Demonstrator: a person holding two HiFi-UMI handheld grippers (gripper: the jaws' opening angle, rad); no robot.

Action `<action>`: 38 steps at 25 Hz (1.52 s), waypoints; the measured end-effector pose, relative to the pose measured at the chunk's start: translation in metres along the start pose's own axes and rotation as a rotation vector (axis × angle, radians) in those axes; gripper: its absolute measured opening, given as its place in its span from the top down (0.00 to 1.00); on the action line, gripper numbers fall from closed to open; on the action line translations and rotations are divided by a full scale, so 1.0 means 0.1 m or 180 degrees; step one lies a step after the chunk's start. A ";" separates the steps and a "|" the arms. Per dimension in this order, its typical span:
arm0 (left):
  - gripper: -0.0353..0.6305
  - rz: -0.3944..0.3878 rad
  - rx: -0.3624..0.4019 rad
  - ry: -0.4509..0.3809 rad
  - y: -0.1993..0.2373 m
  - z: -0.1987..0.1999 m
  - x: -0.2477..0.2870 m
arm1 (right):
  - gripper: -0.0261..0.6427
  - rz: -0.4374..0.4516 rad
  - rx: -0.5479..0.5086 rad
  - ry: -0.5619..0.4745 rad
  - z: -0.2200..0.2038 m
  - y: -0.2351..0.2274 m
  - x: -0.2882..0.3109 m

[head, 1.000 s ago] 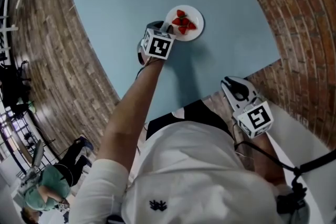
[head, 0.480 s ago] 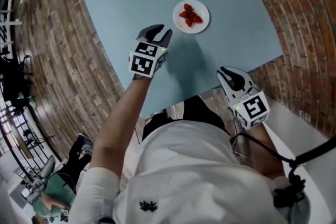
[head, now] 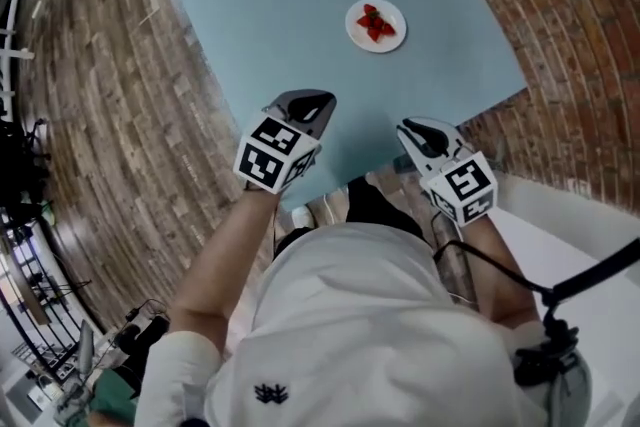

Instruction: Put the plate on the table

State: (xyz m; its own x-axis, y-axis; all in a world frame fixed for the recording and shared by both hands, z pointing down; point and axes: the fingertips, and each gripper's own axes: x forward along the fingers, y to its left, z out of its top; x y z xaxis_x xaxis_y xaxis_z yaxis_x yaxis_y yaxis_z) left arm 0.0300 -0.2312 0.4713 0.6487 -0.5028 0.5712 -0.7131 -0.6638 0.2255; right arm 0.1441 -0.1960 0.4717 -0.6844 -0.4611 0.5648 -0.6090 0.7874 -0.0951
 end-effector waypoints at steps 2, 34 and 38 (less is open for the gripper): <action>0.95 -0.0125 -0.0007 -0.0040 -0.14 -0.10 -0.24 | 0.88 0.0022 -0.0042 0.0141 0.00 0.22 0.05; 0.94 -0.0856 0.0426 0.0044 -1.50 -1.52 -2.35 | 0.88 0.0221 -0.0393 0.1098 -0.54 2.76 -0.06; 0.94 -0.0830 0.0348 0.0031 -1.51 -1.54 -2.25 | 0.88 0.0278 -0.0463 0.1090 -0.56 2.67 -0.02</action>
State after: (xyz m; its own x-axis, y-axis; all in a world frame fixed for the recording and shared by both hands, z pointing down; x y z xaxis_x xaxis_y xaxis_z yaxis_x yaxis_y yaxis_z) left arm -0.0488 0.0676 0.4303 0.8035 -0.3023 0.5129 -0.4893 -0.8261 0.2796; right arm 0.0052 0.0381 0.4912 -0.5427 -0.2457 0.8031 -0.4742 0.8789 -0.0515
